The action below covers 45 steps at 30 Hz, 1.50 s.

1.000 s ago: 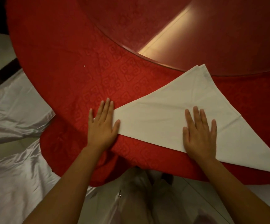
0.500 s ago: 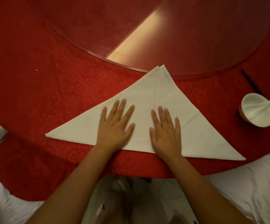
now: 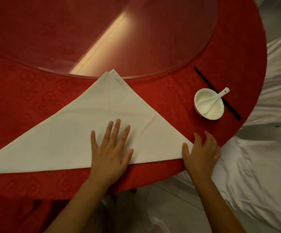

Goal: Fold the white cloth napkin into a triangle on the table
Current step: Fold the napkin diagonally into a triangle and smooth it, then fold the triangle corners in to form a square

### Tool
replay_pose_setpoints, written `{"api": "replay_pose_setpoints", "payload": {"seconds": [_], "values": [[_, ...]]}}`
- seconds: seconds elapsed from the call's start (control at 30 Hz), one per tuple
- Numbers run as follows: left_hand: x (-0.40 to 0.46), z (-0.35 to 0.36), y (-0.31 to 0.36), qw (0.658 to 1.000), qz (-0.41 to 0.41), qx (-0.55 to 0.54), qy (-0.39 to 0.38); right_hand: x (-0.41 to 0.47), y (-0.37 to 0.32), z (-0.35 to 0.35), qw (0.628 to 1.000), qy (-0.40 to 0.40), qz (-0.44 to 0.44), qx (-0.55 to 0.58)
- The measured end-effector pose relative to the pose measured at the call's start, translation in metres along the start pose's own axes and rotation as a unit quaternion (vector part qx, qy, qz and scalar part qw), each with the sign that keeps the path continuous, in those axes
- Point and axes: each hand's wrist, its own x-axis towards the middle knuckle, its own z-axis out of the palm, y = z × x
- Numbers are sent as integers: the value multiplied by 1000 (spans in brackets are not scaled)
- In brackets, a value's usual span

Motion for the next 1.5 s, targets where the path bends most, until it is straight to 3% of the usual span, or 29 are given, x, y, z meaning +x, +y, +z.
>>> {"api": "replay_pose_setpoints", "payload": {"seconds": [0.13, 0.3, 0.47, 0.6, 0.7, 0.8, 0.93, 1.03, 1.1, 1.17, 1.3, 1.5], "values": [[2, 22, 19, 999, -1, 39, -29, -3, 24, -9, 1000, -10, 2, 3], [1, 25, 16, 999, 10, 44, -28, 10, 37, -17, 996, -91, -23, 5], [1, 24, 18, 999, -1, 47, -27, 23, 47, -20, 958, -216, 11, 186], [0, 25, 18, 999, -7, 32, -35, 31, 52, -27, 939, -283, -35, 192], [-2, 23, 17, 999, 1, 32, -38, 36, 44, -46, 904, -268, -32, 331], [-8, 22, 16, 999, 21, 18, -32, 43, 23, -72, 871, -241, -94, 419], [-22, 23, 21, 998, -4, -55, 27, 58, -14, -108, 807, -255, -173, 503], [-34, 29, 22, 974, -31, -161, 154, 76, -53, -116, 781, -253, -224, 525], [-40, 32, 22, 947, -55, -224, 225, 89, -85, -111, 785, -233, -235, 524], [-41, 33, 22, 931, -73, -260, 246, 100, -117, -101, 794, -213, -240, 516], [-41, 32, 20, 927, -82, -272, 246, 115, -167, -74, 803, -203, -268, 493], [-40, 29, 22, 928, -109, -256, 247, 136, -210, -34, 848, -203, -257, 417]]}}
